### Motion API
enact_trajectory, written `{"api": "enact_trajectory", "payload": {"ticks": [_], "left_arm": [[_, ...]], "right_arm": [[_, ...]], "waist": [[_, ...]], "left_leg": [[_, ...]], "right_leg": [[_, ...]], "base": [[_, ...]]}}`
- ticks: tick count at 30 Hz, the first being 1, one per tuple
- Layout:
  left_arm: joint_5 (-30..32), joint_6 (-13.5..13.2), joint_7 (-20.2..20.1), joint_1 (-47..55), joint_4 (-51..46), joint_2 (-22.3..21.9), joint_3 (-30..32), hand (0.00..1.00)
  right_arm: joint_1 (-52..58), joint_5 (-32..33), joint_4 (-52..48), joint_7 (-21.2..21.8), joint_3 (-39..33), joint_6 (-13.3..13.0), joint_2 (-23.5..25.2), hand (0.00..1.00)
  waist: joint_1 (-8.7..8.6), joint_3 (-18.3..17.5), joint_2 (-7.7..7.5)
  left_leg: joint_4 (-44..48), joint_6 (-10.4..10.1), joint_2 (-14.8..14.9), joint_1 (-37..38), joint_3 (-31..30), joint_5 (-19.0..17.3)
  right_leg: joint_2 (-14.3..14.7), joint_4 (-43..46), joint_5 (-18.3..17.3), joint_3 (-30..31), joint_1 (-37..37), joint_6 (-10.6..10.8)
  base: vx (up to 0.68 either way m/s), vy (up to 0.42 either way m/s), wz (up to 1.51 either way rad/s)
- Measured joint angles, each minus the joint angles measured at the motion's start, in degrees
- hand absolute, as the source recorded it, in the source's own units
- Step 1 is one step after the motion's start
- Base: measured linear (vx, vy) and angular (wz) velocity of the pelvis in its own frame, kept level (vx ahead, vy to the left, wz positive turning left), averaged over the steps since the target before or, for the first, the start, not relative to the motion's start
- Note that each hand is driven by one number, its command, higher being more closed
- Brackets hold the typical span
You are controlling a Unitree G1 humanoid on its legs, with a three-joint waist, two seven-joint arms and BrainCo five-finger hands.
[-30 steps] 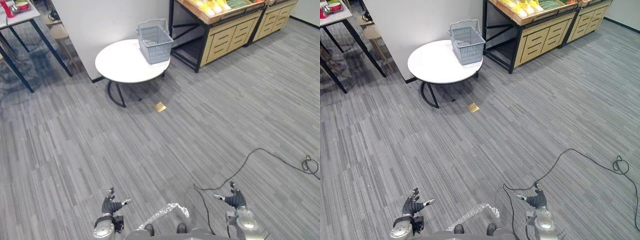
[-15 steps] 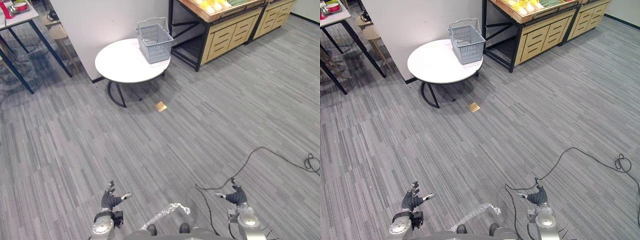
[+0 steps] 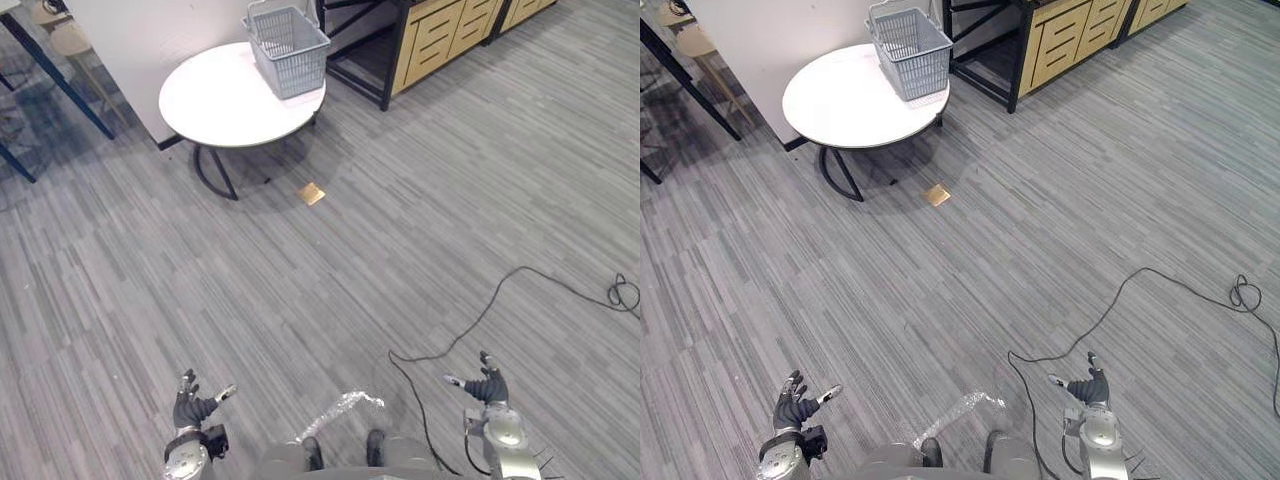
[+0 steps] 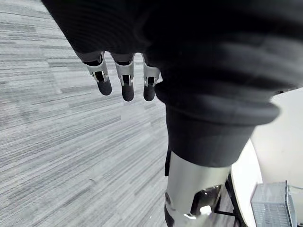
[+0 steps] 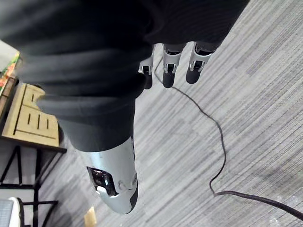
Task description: Pick vegetable in the basket
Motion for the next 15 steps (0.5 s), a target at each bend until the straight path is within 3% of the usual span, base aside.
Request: {"api": "enact_trajectory", "payload": {"ticks": [1, 3, 4, 5, 6, 7, 8, 9, 10, 11, 12, 13, 15], "left_arm": [[-0.01, 0.0, 0.23, -0.25, 0.05, 0.18, -0.17, 0.0], [0.0, 0.01, 0.57, -2.63, 0.27, 0.15, -0.42, 0.0], [0.0, -0.01, 0.62, -4.29, 0.42, -0.06, -0.4, 0.0], [0.0, -0.17, 0.76, -4.95, 0.45, -0.15, -0.32, 0.0], [0.0, -0.18, 0.78, -4.96, 0.46, -0.15, -0.31, 0.0], [0.03, -0.23, 0.82, -4.58, 1.12, 0.15, -0.51, 0.0], [0.03, 0.03, 0.54, -6.56, 2.98, -1.12, -0.91, 0.0], [0.0, -0.08, 0.48, -7.55, 2.71, -2.37, -1.11, 0.0], [-0.01, -0.17, 0.49, -7.62, 2.72, -3.08, -1.09, 0.0], [-0.01, -0.26, 0.46, -7.01, 2.71, -4.34, -1.08, 0.0], [-0.01, -0.36, 0.35, -6.38, 2.66, -4.84, -1.47, 0.0], [-0.02, -0.33, 0.33, -6.16, 2.65, -4.68, -2.15, 0.0], [-0.31, -0.27, 0.38, -6.03, 2.46, -4.8, -2.22, 0.0]], "right_arm": [[-0.02, 0.31, -0.71, 0.0, 0.04, 0.0, -0.04, 0.0], [-0.51, 0.98, -3.08, 0.02, 0.06, -0.1, -0.65, 0.0], [-1.28, 0.98, -3.54, 0.05, 0.15, -0.15, -0.99, 0.0], [-1.49, 0.98, -3.73, 0.08, 1.01, -0.24, -1.43, 0.0], [-1.49, 0.98, -3.76, 0.08, 1.06, -0.24, -1.44, 0.0], [-0.99, 0.98, -4.63, 0.08, 2.11, -0.35, -1.82, 0.0], [-2.73, 0.98, -4.5, 0.16, 2.17, -0.19, -2.64, 0.0], [-3.22, 0.99, -4.81, 0.27, 2.23, -0.16, -2.7, 0.0], [-3.38, 1.07, -5.12, 0.27, 2.44, -0.16, -2.75, 0.0], [-3.54, 1.12, -6.09, 0.26, 3.39, -0.2, -2.82, 0.0], [-3.19, 1.19, -6.64, 0.22, 3.58, -0.24, -2.53, 0.0], [-3.17, 1.75, -7.51, -0.14, 3.63, -0.53, -1.77, 0.0], [-3.05, 3.22, -9.75, -0.39, 3.94, -1.03, -0.98, 0.0]], "waist": [[-0.24, 0.01, -0.04], [-1.1, 0.76, 1.39], [-1.39, 1.75, 1.96], [-1.94, 2.01, 1.77], [-1.94, 2.0, 1.74], [-2.63, 1.69, 1.09], [-2.16, 2.39, 4.01], [-2.33, 2.52, 3.69], [-2.37, 2.86, 3.72], [-1.94, 3.72, 3.57], [-1.84, 4.08, 4.05], [-1.39, 4.85, 3.78], [0.65, 5.16, 2.26]], "left_leg": [[-0.85, -0.02, 0.11, 1.12, -0.39, -0.25], [-4.98, -0.61, 2.11, 5.39, -2.31, -0.24], [-5.37, -1.85, 3.5, 7.36, -2.75, -0.27], [-5.23, -4.29, 4.42, 9.56, -3.37, -0.65], [-5.22, -4.49, 4.44, 9.66, -3.39, -0.66], [-3.44, -7.04, 4.93, 12.36, -4.45, -1.22], [1.44, -11.66, 7.62, 11.05, -4.15, 1.31], [8.56, -11.88, 6.72, 7.81, -4.55, 9.2], [13.11, -10.44, 6.54, 6.1, -4.28, 14.82], [23.82, -10.11, 7.29, 2.44, -3.99, 27.21], [35.38, -9.82, 10.11, -1.78, -3.44, 25.88], [47.49, -7.51, 12.94, -7.76, -1.59, 20.84], [51.79, -5.54, 14.1, -16.22, 2.02, 14.97]], "right_leg": [[0.01, -1.03, -0.11, -0.7, -1.56, -0.06], [1.33, -9.16, 1.28, -3.22, -7.32, -0.47], [2.83, -16.61, 5.46, -4.55, -9.57, -1.07], [4.44, -26.39, 12.47, -4.73, -10.07, -3.04], [4.5, -26.76, 12.87, -4.72, -10.02, -3.05], [5.39, -30.54, 26.42, -3.98, -9.51, -9.07], [6.24, -24.98, 22.11, -5.54, -10.16, -10.93], [5.06, -23.0, 18.15, -5.74, -9.0, -10.29], [4.99, -23.39, 16.73, -5.79, -6.83, -10.23], [5.06, -27.21, 14.43, -5.09, 0.28, -9.82], [6.3, -31.3, 13.9, -5.21, 5.93, -9.73], [7.38, -35.83, 13.37, -5.28, 12.97, -10.07], [7.24, -41.3, 13.18, -3.92, 20.35, -10.12]], "base": [[0.57, 0.046, 0.39], [0.67, -0.022, 0.57], [0.78, -0.096, 0.57], [0.7, -0.103, 0.37], [0.79, -0.131, 0.42], [0.79, -0.109, 0.16], [0.93, -0.148, 0.31], [0.75, -0.136, 0.08], [0.76, -0.205, 0.21], [0.76, -0.176, 0.09], [0.88, -0.172, 0.13], [0.7, -0.098, 0.0], [0.62, -0.082, -0.14]]}}
